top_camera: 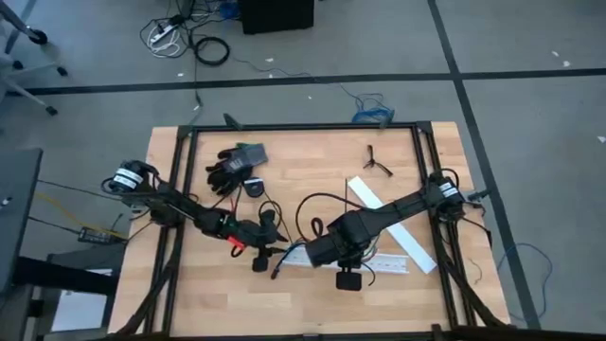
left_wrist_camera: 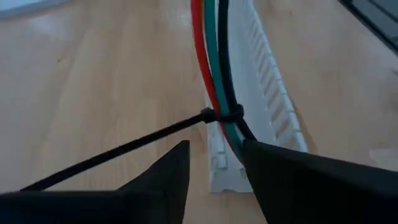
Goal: Ziptie cables
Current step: Put the zip tied cable wires into the white cable duct
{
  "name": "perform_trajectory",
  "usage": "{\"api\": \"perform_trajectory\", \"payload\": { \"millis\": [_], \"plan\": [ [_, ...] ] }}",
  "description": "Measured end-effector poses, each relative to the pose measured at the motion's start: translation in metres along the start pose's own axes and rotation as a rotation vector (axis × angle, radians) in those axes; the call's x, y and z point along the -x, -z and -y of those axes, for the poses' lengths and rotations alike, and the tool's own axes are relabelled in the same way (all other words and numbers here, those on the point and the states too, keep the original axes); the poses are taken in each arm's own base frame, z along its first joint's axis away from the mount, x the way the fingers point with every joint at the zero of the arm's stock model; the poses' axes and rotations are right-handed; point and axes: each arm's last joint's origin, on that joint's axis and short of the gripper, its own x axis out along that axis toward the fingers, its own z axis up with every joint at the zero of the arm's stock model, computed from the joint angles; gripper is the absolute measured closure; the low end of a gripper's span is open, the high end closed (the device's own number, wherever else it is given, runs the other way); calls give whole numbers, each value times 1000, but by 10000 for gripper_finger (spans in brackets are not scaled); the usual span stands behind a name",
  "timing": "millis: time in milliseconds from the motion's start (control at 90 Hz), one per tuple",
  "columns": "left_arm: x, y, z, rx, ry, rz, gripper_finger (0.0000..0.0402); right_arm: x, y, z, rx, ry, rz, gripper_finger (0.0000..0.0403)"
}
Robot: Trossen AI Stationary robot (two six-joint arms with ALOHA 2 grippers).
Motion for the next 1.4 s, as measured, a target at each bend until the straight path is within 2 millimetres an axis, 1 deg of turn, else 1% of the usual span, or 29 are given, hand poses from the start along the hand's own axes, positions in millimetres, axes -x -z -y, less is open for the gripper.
{"api": "perform_trajectory", "payload": {
  "millis": [133,256,411,489,556,589,767,889,978,1156,1300,1400],
  "plan": [
    [0,1,0,-1,6,-7,304,0,0,0,0,3,2,392],
    [-1,2,0,-4,9,-11,323,0,0,0,0,7,3,392],
    [-9,9,0,-7,6,-25,345,0,0,0,1,8,4,392],
    [-13,13,-1,-19,-5,-31,366,0,0,0,1,9,4,392],
    [-13,12,-1,-35,-33,-14,390,0,0,0,1,9,4,392],
    [-13,11,-2,-36,-52,-6,395,0,0,0,2,9,4,392],
    [-12,10,-2,-57,-70,11,399,0,1,-2,0,10,4,392],
    [-12,12,-3,-62,-89,-12,400,0,1,-2,-4,10,4,392],
    [-9,12,-4,-67,-122,-43,401,-1,2,-2,-16,13,0,392],
    [7,9,-7,-53,-188,-110,401,-1,5,-3,-51,20,-20,392],
    [22,-1,-6,-16,-205,-101,401,-1,6,-4,-81,13,-31,392],
    [31,-5,-2,-16,-189,-96,401,-4,6,-3,-98,13,-44,392]
  ]
}}
